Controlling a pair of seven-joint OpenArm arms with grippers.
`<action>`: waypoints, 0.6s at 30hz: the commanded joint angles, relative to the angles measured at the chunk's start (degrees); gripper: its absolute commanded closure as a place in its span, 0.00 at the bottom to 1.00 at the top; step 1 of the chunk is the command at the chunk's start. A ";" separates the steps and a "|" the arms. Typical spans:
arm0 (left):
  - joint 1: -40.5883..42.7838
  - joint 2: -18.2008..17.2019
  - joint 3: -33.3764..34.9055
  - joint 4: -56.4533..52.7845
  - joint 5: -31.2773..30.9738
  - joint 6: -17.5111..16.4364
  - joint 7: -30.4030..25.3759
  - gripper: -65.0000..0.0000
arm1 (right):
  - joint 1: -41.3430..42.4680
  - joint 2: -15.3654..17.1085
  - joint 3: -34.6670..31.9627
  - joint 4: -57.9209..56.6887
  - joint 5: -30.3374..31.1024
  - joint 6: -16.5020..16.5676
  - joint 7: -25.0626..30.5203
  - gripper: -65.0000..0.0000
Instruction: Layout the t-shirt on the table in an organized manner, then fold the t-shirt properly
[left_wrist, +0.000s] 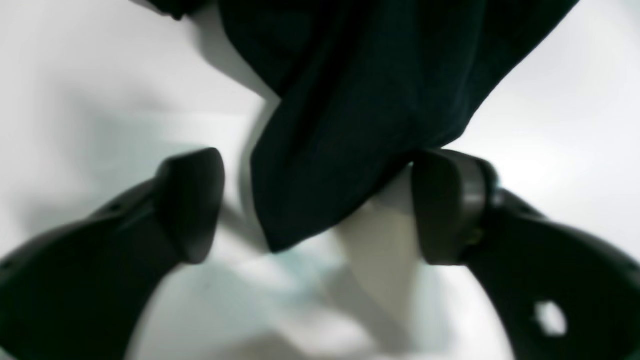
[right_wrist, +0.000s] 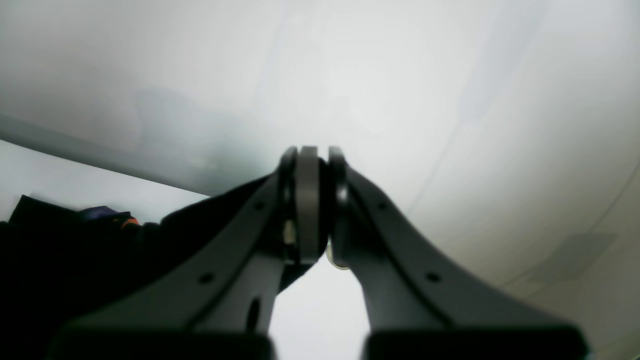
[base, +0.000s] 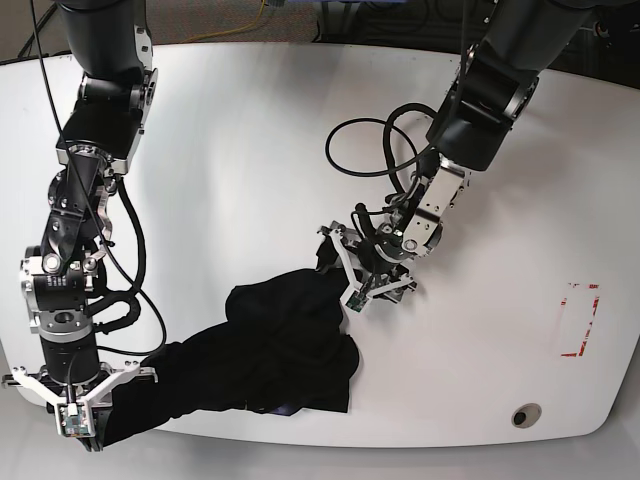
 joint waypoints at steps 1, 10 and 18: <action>-0.99 0.18 -0.01 0.36 0.17 -0.11 0.77 0.50 | 1.87 0.77 0.37 0.96 0.03 -0.46 1.65 1.00; -0.99 -0.08 -0.19 0.45 0.17 0.24 0.94 0.98 | 1.87 0.77 0.37 0.96 0.03 -0.46 1.65 1.00; -0.99 -4.48 -0.54 6.07 0.08 0.33 1.12 0.96 | 2.13 1.12 0.45 0.96 0.03 -0.46 1.65 1.00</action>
